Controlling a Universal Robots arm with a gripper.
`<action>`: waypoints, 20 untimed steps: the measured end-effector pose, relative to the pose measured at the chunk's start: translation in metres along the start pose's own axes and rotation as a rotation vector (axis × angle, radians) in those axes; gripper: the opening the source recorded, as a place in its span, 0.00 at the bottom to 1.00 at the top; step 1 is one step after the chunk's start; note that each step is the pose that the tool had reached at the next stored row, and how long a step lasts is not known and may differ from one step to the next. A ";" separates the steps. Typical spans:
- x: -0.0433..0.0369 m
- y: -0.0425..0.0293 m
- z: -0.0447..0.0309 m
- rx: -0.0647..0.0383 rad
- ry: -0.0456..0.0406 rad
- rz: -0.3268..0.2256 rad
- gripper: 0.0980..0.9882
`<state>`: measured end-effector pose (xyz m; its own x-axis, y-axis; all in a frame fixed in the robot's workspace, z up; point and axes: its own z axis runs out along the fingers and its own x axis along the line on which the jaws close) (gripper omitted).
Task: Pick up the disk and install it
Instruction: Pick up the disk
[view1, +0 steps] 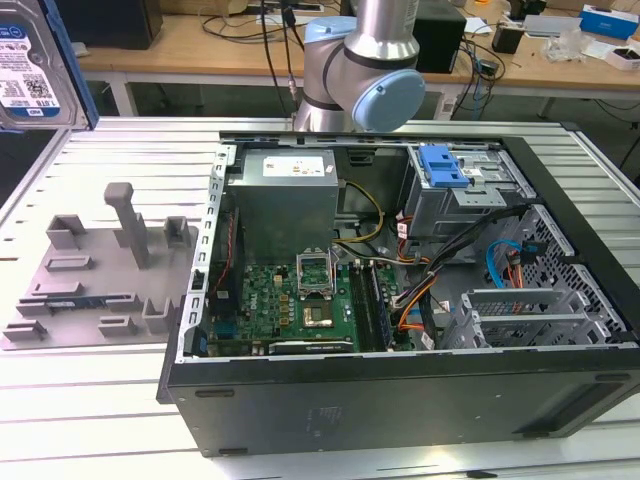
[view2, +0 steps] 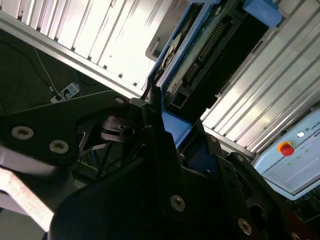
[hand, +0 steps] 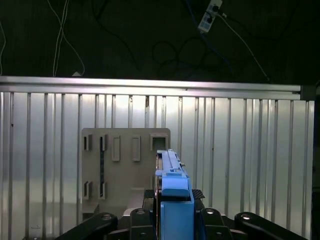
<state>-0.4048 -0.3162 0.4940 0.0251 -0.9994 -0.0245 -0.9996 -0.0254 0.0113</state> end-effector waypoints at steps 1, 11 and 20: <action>0.0003 -0.0002 -0.0022 0.000 0.0001 0.000 0.30; 0.0218 -0.0260 -0.0094 -0.001 0.0016 0.000 0.30; 0.0465 -0.0631 -0.0104 -0.001 0.0015 0.000 0.30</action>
<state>-0.3405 -0.3613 0.5025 0.0249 -0.9994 -0.0230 -0.9996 -0.0252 0.0124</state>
